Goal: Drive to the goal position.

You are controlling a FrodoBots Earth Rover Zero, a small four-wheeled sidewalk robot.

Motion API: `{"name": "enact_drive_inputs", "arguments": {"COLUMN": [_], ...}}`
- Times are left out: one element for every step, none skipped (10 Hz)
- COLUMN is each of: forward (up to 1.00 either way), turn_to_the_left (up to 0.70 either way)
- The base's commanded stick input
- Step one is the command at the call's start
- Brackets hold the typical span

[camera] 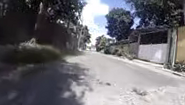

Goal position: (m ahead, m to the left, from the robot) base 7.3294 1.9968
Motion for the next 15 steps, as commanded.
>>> {"name": "enact_drive_inputs", "arguments": {"forward": [1.0,1.0,1.0,1.0,1.0,1.0,1.0,1.0,1.0,1.0,1.0,1.0,1.0,1.0,1.0], "turn_to_the_left": [0.01,0.01,0.01,0.01,0.01,0.01,0.01,0.01,0.01,0.01,0.01,0.01,0.01,0.01,0.01]}}
